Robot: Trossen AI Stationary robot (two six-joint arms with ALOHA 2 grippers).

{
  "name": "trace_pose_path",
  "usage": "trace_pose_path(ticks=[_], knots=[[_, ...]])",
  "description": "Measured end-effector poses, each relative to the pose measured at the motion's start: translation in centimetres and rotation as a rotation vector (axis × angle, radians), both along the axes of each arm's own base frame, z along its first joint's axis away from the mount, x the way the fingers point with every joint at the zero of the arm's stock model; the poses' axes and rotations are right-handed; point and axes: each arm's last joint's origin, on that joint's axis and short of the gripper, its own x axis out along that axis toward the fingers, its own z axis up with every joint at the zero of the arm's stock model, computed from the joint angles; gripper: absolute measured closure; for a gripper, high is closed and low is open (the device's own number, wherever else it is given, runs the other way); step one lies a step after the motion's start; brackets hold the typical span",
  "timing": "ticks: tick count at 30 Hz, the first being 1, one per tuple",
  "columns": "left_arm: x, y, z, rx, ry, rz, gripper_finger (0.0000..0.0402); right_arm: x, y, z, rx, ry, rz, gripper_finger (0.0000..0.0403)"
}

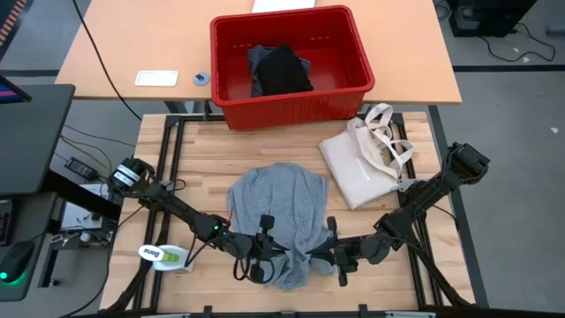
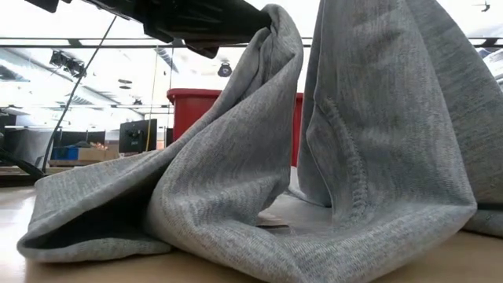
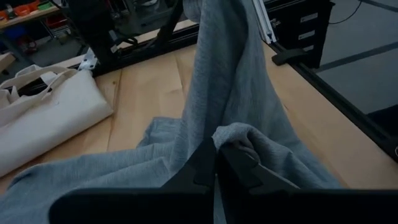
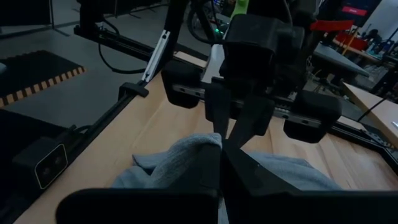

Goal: Fold Laundry from Bin
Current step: Fold the gray shirt

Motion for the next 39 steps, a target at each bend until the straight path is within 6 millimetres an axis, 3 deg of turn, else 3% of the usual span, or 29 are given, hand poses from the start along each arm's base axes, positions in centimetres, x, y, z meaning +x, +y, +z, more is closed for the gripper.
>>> trace_pose_path(ticks=[33, 36, 39], knots=[[0.0, 0.0, 0.0, 0.019, -0.002, -0.007, 0.0388, 0.0, 0.0, 0.0, -0.002, 0.001, 0.006, 0.0390], [-0.4, -0.2, 0.9, 0.052, -0.024, -0.031, 0.0388, 0.0, -0.1, 0.0, -0.014, -0.005, -0.021, 0.0390], [-1.7, -1.5, 4.3, 0.078, -0.117, -0.095, 0.0388, -0.6, 0.0, 1.0, -0.057, -0.038, -0.086, 0.0390]])
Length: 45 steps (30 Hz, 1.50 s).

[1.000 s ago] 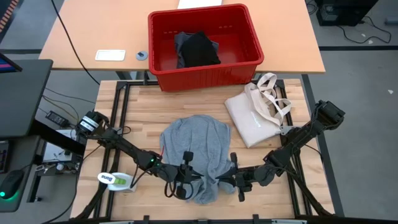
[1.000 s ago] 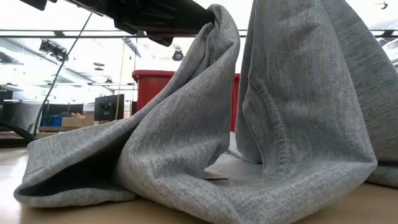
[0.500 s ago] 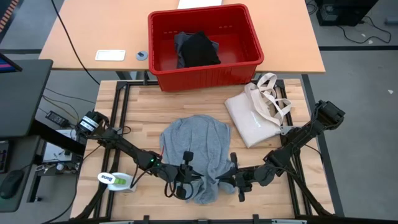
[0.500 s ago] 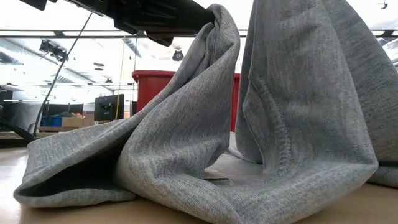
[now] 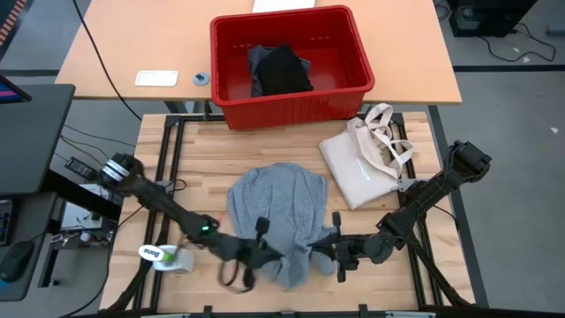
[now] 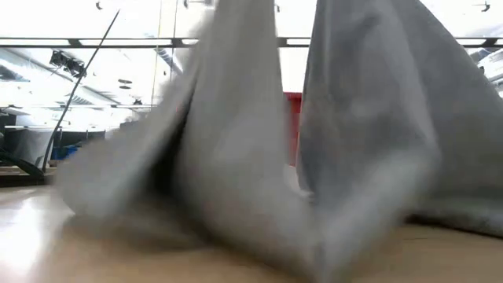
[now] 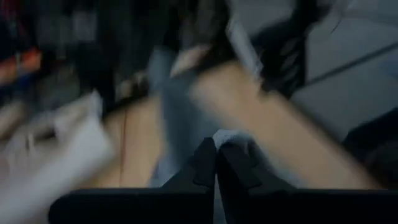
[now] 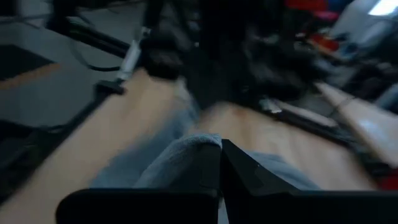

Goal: Fold Laundry from Bin
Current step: Fold the gray shirt

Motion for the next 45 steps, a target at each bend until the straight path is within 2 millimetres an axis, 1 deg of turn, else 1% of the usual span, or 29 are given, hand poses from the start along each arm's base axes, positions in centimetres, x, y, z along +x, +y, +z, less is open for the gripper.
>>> trace_pose_path(ticks=[3, 4, 6, 8, 11, 13, 14, 16, 18, 20, 23, 26, 30, 34, 37, 41, 43, 45], knots=[[-2.2, -1.1, 4.1, 0.030, -0.093, -0.052, 0.0388, -0.8, 0.3, 2.6, -0.015, -0.055, -0.037, 0.0390], [-2.9, -1.4, 5.2, 0.028, -0.121, -0.057, 0.0388, -1.1, 0.4, 3.3, -0.009, -0.066, -0.032, 0.0390], [-4.3, -1.5, 7.1, 0.008, -0.175, -0.064, 0.0388, -1.5, 0.6, 4.2, 0.003, -0.074, -0.008, 0.0390], [-5.3, -1.3, 8.5, -0.011, -0.213, -0.075, 0.0388, -1.7, 0.7, 4.5, 0.014, -0.076, 0.031, 0.0390], [-6.2, -0.8, 9.8, -0.038, -0.249, -0.062, 0.0388, -1.7, 0.7, 4.5, 0.017, -0.073, 0.052, 0.0390], [-6.6, -0.2, 10.7, -0.059, -0.282, 0.008, 0.0388, -1.9, 0.5, 4.7, 0.006, -0.072, 0.035, 0.0390], [-6.9, 0.1, 11.5, -0.069, -0.298, 0.061, 0.0388, -2.0, 0.4, 5.1, -0.007, -0.063, 0.026, 0.0390], [-7.5, 0.8, 13.9, -0.102, -0.348, 0.152, 0.0388, -2.4, 0.0, 6.9, -0.013, -0.056, 0.022, 0.0390], [-8.3, 1.5, 17.0, -0.144, -0.404, 0.189, 0.0388, -2.9, -0.4, 9.6, -0.003, -0.062, 0.024, 0.0390], [-8.7, 2.0, 20.1, -0.172, -0.452, 0.196, 0.0388, -3.3, -0.8, 12.3, 0.009, -0.063, 0.056, 0.0390], [-9.7, 2.7, 24.4, -0.173, -0.518, 0.190, 0.0388, -3.8, -1.0, 15.7, 0.030, -0.068, 0.156, 0.0390], [-10.8, 3.8, 27.7, -0.208, -0.596, 0.199, 0.0388, -4.3, -1.2, 18.6, 0.030, -0.100, 0.239, 0.0390], [-11.9, 5.1, 30.7, -0.237, -0.666, 0.227, 0.0388, -5.1, -2.0, 22.4, 0.011, -0.157, 0.234, 0.0390], [-13.0, 6.1, 33.3, -0.283, -0.731, 0.243, 0.0388, -6.6, -3.5, 26.7, 0.036, -0.232, 0.210, 0.0390], [-13.5, 6.4, 35.2, -0.275, -0.775, 0.259, 0.0388, -7.8, -4.9, 29.8, 0.037, -0.292, 0.198, 0.0390], [-13.8, 6.7, 37.4, -0.224, -0.827, 0.293, 0.0388, -9.8, -7.2, 33.8, 0.061, -0.424, 0.162, 0.0390], [-13.7, 6.7, 37.9, -0.216, -0.836, 0.299, 0.0388, -10.2, -8.0, 34.6, 0.093, -0.450, 0.142, 0.0390], [-13.2, 6.3, 37.7, -0.171, -0.811, 0.294, 0.0388, -10.1, -8.3, 34.5, 0.100, -0.427, 0.130, 0.0390]])
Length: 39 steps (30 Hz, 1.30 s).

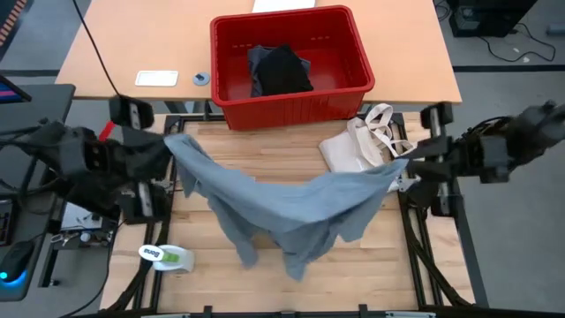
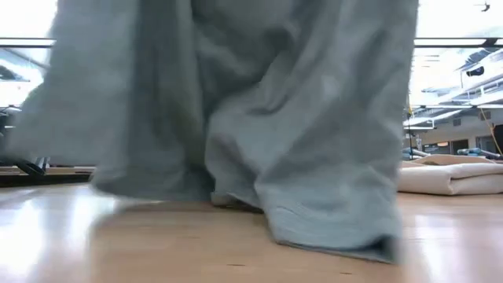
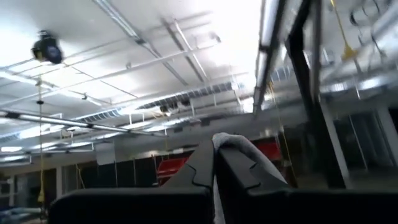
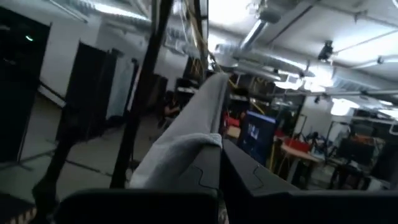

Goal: Fold Laundry from Bin
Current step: Fold the gray shirt

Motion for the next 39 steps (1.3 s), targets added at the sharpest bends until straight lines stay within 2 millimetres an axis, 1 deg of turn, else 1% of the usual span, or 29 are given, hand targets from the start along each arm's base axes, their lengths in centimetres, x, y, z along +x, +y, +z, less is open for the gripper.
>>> trace_pose_path(ticks=[2, 5, 8, 12, 15, 17, 19, 22, 26, 28, 30, 34, 36, 39], knots=[[0.8, -0.7, -0.7, 0.068, 0.062, 0.026, 0.0388, 0.5, 0.1, -0.7, -0.029, 0.055, -0.015, 0.0390], [2.1, -1.4, -1.7, 0.098, 0.174, 0.140, 0.0388, 2.1, 0.4, -1.7, -0.061, 0.125, -0.146, 0.0390], [2.1, -0.8, -1.6, 0.055, 0.213, 0.241, 0.0388, 2.6, 0.1, -1.9, -0.086, 0.143, -0.280, 0.0390], [1.7, -0.1, -1.1, 0.015, 0.209, 0.270, 0.0388, 2.8, -0.9, -1.4, -0.076, 0.121, -0.404, 0.0390], [1.7, -0.6, -1.1, -0.018, 0.191, 0.215, 0.0388, 3.3, -0.9, -1.6, -0.055, 0.122, -0.377, 0.0390], [1.6, -0.8, -1.0, -0.045, 0.155, 0.139, 0.0388, 3.4, -0.7, -1.6, -0.042, 0.113, -0.311, 0.0390], [1.3, -1.2, -0.9, -0.065, 0.111, 0.027, 0.0388, 3.2, -0.3, -1.4, -0.014, 0.095, -0.213, 0.0390], [1.2, -2.3, -1.0, -0.067, 0.065, -0.140, 0.0388, 3.5, 1.0, -1.7, 0.009, 0.093, -0.023, 0.0390], [2.0, -4.0, -1.6, -0.065, 0.055, -0.269, 0.0388, 5.4, 3.9, -2.6, -0.001, 0.098, 0.210, 0.0390], [2.5, -5.1, -2.0, -0.065, 0.056, -0.320, 0.0388, 6.4, 5.5, -3.1, 0.010, 0.087, 0.276, 0.0390], [3.3, -6.2, -2.6, -0.065, 0.056, -0.356, 0.0388, 7.3, 7.2, -3.6, 0.012, 0.074, 0.290, 0.0390], [5.2, -8.6, -4.1, -0.033, 0.064, -0.383, 0.0388, 8.4, 9.9, -4.5, 0.023, 0.051, 0.215, 0.0390], [5.7, -9.7, -4.6, -0.029, 0.052, -0.403, 0.0388, 8.2, 10.7, -4.5, -0.006, 0.017, 0.199, 0.0390], [5.9, -10.6, -4.3, -0.011, 0.006, -0.407, 0.0388, 7.5, 11.4, -4.1, -0.060, -0.045, 0.211, 0.0390]])
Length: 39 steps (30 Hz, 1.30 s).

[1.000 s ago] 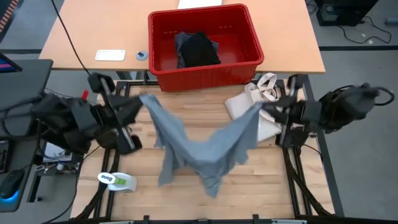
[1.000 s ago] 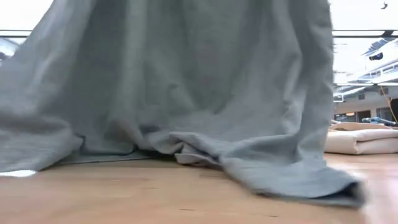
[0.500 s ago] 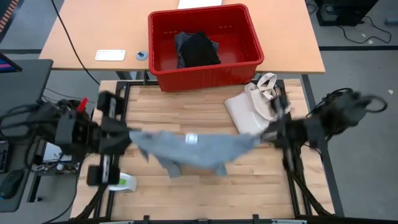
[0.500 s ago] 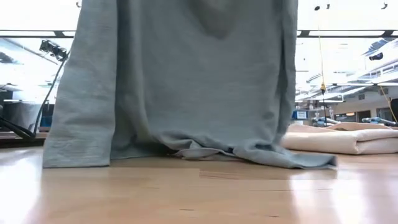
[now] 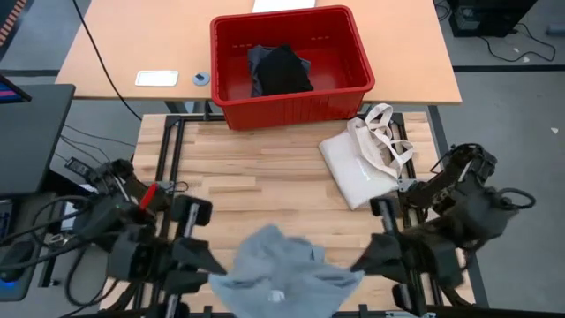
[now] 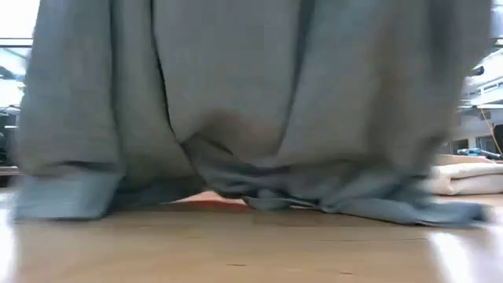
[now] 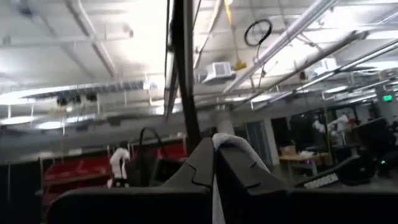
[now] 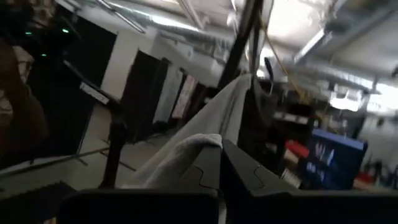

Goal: Fold Laundry from Bin
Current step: Fold the gray shirt

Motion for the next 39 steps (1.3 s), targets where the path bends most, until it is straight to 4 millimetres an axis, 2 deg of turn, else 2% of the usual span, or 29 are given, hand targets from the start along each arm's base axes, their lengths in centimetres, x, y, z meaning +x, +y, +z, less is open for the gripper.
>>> trace_pose_path(ticks=[4, 7, 9, 14, 19, 25, 29, 33, 39], knots=[[-0.6, -0.4, 0.8, 0.096, -0.043, 0.083, 0.0388, -0.7, 0.0, 0.5, -0.062, -0.056, 0.006, 0.0390], [0.0, 0.4, 0.8, 0.163, 0.003, 0.267, 0.0388, 0.1, -1.5, 0.7, -0.058, -0.039, -0.149, 0.0390], [1.0, 1.6, 0.6, 0.135, 0.079, 0.398, 0.0388, 1.3, -2.9, 0.3, -0.039, 0.020, -0.286, 0.0390], [4.0, 4.2, -1.3, 0.069, 0.323, 0.625, 0.0388, 4.1, -6.4, -2.6, 0.014, 0.293, -0.436, 0.0390], [6.1, 6.2, -4.6, 0.207, 0.586, 0.815, 0.0388, 4.8, -9.2, -6.1, 0.033, 0.596, -0.574, 0.0391], [7.2, 9.7, -8.3, 0.140, 0.806, 0.906, 0.0388, 4.7, -12.6, -8.8, 0.094, 0.809, -0.768, 0.0391], [6.5, 11.4, -11.0, 0.077, 1.003, 0.887, 0.0388, 4.8, -13.8, -11.0, 0.134, 0.992, -0.762, 0.0391], [5.2, 10.6, -12.4, 0.065, 1.139, 0.828, 0.0388, 4.7, -13.4, -13.3, 0.130, 1.141, -0.710, 0.0391], [3.5, 8.1, -12.8, 0.065, 1.208, 0.692, 0.0388, 4.4, -11.7, -16.8, 0.120, 1.330, -0.600, 0.0391]])
